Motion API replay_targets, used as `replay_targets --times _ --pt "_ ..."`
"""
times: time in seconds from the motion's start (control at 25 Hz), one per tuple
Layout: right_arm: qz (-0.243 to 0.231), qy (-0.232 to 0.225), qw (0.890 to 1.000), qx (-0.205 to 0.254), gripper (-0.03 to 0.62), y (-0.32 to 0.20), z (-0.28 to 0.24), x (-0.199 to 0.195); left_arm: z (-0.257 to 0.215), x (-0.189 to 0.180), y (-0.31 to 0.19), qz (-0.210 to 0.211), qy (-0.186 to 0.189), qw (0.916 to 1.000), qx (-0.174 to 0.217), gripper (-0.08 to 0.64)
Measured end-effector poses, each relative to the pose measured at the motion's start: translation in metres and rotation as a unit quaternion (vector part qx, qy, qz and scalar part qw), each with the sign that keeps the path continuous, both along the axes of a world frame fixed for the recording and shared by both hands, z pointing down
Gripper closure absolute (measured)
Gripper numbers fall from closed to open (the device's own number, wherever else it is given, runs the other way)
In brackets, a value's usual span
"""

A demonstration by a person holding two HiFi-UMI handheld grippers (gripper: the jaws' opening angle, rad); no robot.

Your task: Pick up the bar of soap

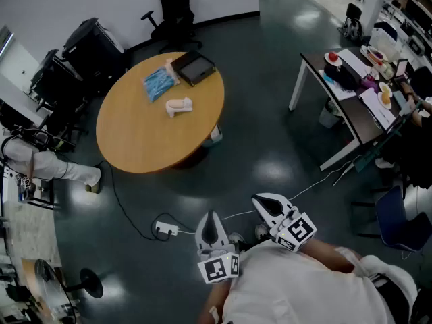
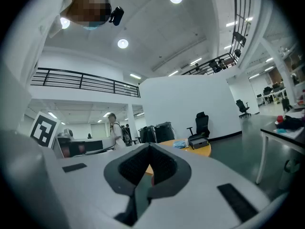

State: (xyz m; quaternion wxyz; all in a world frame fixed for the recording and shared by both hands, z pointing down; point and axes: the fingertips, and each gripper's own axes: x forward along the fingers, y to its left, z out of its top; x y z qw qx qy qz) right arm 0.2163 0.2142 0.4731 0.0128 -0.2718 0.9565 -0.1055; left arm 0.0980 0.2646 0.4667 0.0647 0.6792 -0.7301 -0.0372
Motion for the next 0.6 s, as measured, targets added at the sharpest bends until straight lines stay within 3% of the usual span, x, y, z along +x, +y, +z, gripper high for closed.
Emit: replay_targets --times 0.6 --pt "-0.004 0.003 1.0 0.012 0.578 -0.002 -0.001 0.009 0.007 0.007 0.008 -0.026 0.006 0.9995 -0.014 0.553"
